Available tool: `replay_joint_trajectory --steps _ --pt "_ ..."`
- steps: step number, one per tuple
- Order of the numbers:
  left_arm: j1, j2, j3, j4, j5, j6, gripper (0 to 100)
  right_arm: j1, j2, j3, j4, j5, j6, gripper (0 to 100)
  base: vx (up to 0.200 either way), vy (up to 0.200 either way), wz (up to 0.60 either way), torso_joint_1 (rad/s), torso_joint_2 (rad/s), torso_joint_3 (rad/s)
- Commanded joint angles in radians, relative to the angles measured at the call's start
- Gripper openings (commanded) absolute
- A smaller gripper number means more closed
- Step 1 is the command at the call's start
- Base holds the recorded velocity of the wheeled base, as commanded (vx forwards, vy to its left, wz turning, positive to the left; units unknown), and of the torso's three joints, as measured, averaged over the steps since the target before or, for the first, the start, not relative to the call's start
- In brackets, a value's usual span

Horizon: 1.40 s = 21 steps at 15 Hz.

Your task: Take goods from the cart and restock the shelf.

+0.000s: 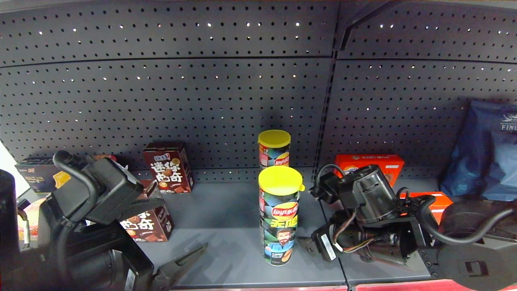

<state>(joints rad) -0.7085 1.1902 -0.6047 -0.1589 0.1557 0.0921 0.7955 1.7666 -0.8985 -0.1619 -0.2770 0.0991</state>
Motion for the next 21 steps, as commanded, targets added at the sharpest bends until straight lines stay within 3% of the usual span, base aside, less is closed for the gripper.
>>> replay_joint_trajectory --steps 1,7,14,19,21 --pt "0.0 0.0 0.0 -0.001 0.001 0.0 100 0.001 -0.019 0.006 -0.001 -0.001 0.002 100 0.0 0.0 0.0 0.0 0.0 0.0" --pt "0.0 -0.017 0.002 0.001 0.001 0.005 100 0.001 -0.18 0.09 0.012 -0.005 0.001 100 0.0 0.0 0.0 0.0 0.0 0.0" --pt "0.0 -0.04 0.003 0.001 0.002 0.003 100 -0.01 -0.138 0.075 0.004 -0.007 0.002 100 0.0 0.0 0.0 0.0 0.0 0.0" --pt "0.0 -0.205 0.013 0.032 0.099 0.011 100 -0.058 -0.381 0.078 0.082 -0.027 0.01 100 0.0 0.0 0.0 0.0 0.0 0.0" --pt "0.001 -0.319 0.017 0.118 0.188 0.011 100 -0.122 -0.506 0.087 0.151 -0.03 0.037 100 0.0 0.0 0.0 0.0 0.0 0.0"
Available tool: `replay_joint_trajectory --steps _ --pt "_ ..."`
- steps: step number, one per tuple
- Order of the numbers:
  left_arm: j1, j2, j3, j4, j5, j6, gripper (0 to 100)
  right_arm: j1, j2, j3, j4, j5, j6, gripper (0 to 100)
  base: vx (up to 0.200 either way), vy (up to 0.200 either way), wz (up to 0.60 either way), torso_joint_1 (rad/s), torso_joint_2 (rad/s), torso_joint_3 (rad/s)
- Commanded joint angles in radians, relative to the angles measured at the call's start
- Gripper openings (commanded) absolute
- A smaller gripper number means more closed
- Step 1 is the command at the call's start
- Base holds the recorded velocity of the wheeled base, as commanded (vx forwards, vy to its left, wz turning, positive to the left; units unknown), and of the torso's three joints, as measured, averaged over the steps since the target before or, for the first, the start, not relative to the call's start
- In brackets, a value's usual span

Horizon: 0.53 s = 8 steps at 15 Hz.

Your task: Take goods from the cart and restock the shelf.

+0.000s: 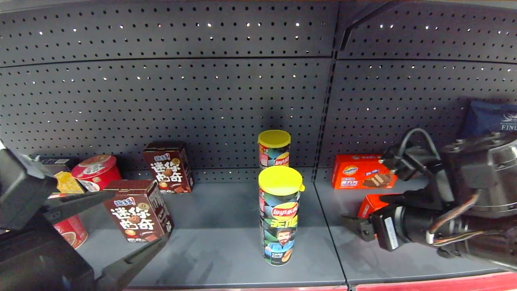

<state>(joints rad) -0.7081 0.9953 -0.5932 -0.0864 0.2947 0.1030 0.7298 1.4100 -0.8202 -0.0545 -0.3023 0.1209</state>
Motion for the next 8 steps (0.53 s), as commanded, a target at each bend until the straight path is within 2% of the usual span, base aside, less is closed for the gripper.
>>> replay_joint_trajectory --steps 1,3,4,5,6,8 --pt "0.001 -0.195 0.009 0.125 0.123 -0.005 100 -0.109 -0.213 0.013 0.096 -0.015 0.062 100 0.0 0.0 0.0 0.0 0.0 0.0" --pt "0.009 -0.268 0.047 0.163 0.215 -0.019 100 -0.187 -0.292 0.035 0.13 -0.035 0.082 100 0.0 0.0 0.0 0.0 0.0 0.0" --pt "0.009 -0.268 0.047 0.163 0.215 -0.019 100 -0.187 -0.292 0.035 0.13 -0.035 0.082 100 0.0 0.0 0.0 0.0 0.0 0.0" --pt "0.111 -0.331 0.104 0.163 0.33 -0.112 100 -0.383 -0.416 0.064 0.18 -0.037 0.085 100 0.0 0.0 0.0 0.0 0.0 0.0" --pt "0.176 -0.351 0.115 0.166 0.33 -0.132 100 -0.451 -0.462 0.073 0.211 -0.037 0.088 100 0.0 0.0 0.0 0.0 0.0 0.0" --pt "0.299 -0.399 0.151 0.168 0.328 -0.134 100 -0.564 -0.579 0.128 0.249 -0.035 0.091 100 0.0 0.0 0.0 0.0 0.0 0.0"
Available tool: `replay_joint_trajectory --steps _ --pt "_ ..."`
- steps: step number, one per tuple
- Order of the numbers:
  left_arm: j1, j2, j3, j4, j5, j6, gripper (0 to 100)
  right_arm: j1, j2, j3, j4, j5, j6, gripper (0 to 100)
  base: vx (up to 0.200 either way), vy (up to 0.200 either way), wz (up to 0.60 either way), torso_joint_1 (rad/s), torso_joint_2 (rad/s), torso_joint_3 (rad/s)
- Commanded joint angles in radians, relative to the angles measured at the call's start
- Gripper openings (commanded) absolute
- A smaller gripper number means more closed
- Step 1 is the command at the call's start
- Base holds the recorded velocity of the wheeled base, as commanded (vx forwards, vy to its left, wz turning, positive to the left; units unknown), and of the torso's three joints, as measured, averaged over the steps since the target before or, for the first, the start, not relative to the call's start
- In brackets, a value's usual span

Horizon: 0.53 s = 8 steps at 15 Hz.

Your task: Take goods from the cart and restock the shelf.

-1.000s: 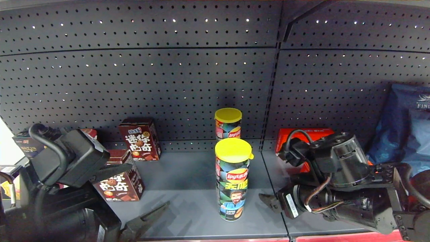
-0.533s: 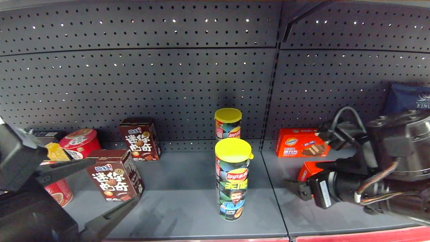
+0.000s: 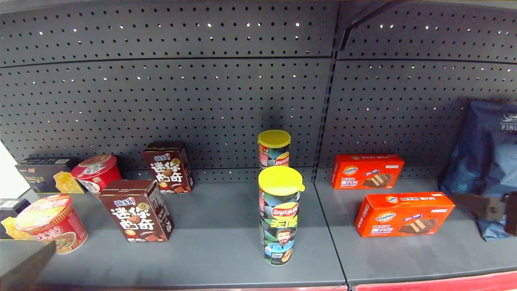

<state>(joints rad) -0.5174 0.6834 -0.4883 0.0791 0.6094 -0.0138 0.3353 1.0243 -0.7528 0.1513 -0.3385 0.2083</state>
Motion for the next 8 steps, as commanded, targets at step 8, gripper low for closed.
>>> replay_joint_trajectory --steps 8 --pt "0.125 -0.404 0.251 0.005 0.007 0.017 100 -0.484 -0.777 0.449 0.047 -0.02 -0.099 100 0.0 0.0 0.0 0.0 0.0 0.0"
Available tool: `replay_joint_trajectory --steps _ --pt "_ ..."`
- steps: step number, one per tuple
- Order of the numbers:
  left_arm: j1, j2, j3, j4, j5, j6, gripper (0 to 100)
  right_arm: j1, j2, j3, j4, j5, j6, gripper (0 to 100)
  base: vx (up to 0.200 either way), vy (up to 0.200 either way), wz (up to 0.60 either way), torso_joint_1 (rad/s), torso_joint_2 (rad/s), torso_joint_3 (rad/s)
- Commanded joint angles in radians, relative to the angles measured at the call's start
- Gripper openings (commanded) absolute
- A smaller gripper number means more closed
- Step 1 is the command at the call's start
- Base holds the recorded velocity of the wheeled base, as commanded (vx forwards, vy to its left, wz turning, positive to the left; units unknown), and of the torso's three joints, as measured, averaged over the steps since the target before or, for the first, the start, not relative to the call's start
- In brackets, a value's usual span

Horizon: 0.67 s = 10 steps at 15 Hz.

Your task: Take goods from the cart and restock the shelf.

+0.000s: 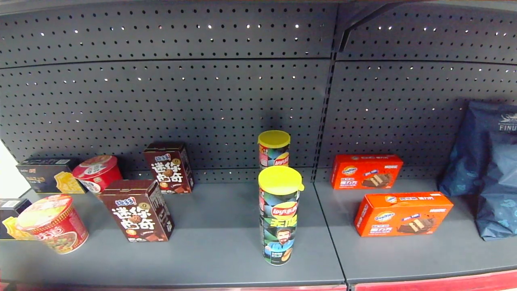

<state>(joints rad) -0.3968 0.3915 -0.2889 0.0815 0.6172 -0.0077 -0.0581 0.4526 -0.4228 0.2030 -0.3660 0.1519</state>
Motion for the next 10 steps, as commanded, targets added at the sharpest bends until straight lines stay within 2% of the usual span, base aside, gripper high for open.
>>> replay_joint_trajectory --steps 1,3,5,6,7,10 --pt "0.007 -0.158 0.074 0.007 -0.001 0.021 100 -0.086 -0.314 0.183 -0.005 0.036 -0.071 100 0.0 0.0 0.0 0.0 0.0 0.0" --pt "0.007 -0.2 0.086 0.009 0.001 0.023 100 -0.088 -0.361 0.26 -0.07 0.076 -0.078 100 0.0 0.0 0.0 0.0 0.0 0.0" --pt "0.006 -0.212 0.086 0.009 -0.001 0.026 100 -0.086 -0.361 0.334 -0.119 0.199 -0.091 100 0.0 0.0 0.0 0.0 0.0 0.0" --pt "0.004 -0.223 0.09 0.009 -0.001 0.026 100 -0.086 -0.361 0.38 -0.162 0.225 -0.101 100 0.0 0.0 0.0 0.0 0.0 0.0" --pt "0.003 -0.24 0.091 0.011 -0.002 0.034 100 -0.086 -0.361 0.404 -0.229 0.242 -0.107 100 0.0 0.0 0.0 0.0 0.0 0.0" --pt "-0.022 -0.283 0.114 0.009 -0.017 0.086 100 -0.086 -0.361 0.423 -0.206 0.348 -0.14 100 0.0 0.0 0.0 0.0 0.0 0.0"
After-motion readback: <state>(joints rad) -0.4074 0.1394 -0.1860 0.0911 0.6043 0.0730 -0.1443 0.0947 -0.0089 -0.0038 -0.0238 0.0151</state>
